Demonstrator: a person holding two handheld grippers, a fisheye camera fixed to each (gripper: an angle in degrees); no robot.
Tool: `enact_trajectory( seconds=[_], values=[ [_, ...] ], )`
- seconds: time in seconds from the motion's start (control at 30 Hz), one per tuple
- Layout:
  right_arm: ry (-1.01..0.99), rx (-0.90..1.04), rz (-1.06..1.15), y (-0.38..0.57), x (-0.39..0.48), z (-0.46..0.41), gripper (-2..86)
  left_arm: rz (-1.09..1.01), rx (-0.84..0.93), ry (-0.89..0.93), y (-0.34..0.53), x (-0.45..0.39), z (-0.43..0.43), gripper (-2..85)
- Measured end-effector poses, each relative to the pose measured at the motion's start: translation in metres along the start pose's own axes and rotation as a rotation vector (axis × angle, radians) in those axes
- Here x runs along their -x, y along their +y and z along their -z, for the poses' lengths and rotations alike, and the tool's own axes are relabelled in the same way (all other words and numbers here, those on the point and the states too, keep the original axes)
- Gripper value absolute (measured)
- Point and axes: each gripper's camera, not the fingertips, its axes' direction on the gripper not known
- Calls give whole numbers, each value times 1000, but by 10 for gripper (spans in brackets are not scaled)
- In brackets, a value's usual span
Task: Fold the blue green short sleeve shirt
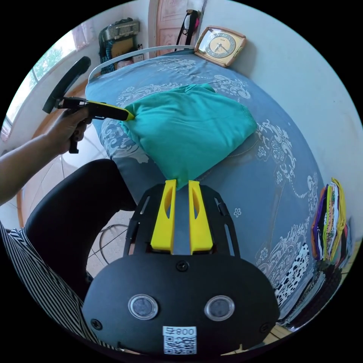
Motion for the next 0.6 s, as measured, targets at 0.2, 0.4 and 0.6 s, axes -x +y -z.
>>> enact_trajectory(
  seconds=[0.2, 0.4, 0.6],
  values=[
    [14, -23, 5, 18, 34, 32, 61, -2, 12, -25, -10, -28, -12, 2],
    [17, -21, 27, 33, 69, 46, 65, 12, 10, -11, -16, -49, -22, 1],
    [65, -2, 66, 34, 101, 51, 41, 22, 9, 6, -19, -70, -31, 2]
  ],
)
